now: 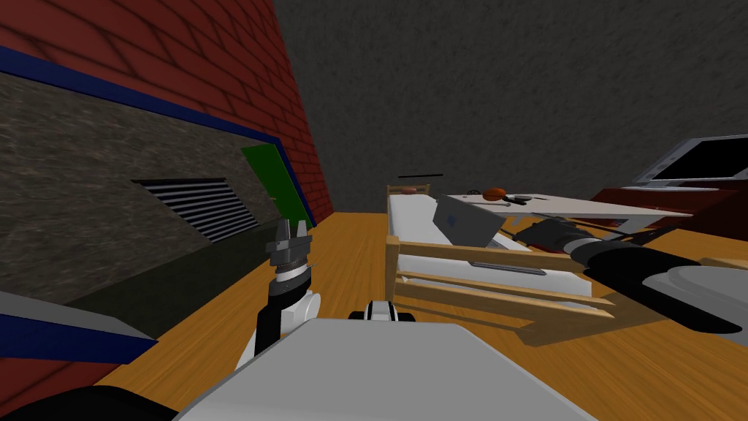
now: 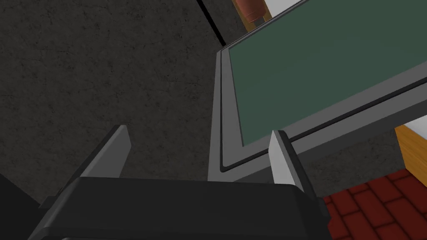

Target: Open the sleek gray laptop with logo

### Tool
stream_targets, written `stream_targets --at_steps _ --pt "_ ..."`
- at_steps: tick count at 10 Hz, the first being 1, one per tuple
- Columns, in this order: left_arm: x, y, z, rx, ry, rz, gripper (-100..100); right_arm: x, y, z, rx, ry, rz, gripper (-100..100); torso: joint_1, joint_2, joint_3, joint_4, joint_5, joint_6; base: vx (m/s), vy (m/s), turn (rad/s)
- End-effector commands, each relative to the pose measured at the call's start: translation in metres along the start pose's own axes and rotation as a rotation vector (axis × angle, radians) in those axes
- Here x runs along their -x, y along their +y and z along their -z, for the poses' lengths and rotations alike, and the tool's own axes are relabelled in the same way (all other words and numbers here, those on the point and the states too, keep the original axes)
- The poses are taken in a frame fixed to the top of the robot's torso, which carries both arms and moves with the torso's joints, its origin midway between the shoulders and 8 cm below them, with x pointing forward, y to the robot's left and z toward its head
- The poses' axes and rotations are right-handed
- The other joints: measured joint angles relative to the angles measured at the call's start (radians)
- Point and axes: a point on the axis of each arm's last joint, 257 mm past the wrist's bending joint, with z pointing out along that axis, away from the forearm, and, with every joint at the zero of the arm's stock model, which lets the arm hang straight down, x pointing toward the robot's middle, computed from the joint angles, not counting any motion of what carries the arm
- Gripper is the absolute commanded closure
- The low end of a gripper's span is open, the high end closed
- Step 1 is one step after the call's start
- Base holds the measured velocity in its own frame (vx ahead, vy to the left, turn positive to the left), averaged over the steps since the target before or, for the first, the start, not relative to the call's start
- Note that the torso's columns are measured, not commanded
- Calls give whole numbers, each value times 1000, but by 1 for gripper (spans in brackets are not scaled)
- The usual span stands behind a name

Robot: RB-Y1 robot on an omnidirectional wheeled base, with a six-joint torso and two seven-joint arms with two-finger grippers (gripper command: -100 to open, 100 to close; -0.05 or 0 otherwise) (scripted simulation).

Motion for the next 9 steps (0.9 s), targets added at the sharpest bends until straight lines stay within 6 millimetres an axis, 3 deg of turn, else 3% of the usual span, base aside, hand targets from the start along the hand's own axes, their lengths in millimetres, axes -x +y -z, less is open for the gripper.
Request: stream_targets --at_steps 1,2,5,9 --pt "0 0 0 0 0 0 0 0 0 0 -2 1 6 -100 -3 0 0 0 -1 0 1 10 -1" --pt "0 0 0 0 0 0 0 0 0 0 -2 1 6 100 -6 0 0 0 -2 1 1 6 1" --pt "0 0 0 0 0 0 0 -16 6 1 1 14 -150 100 -11 2 1 0 -4 1 -43 -133 49" --pt "0 0 0 0 0 0 0 -32 16 1 3 22 -346 100 0 -1 -1 0 0 1 -63 -142 43"
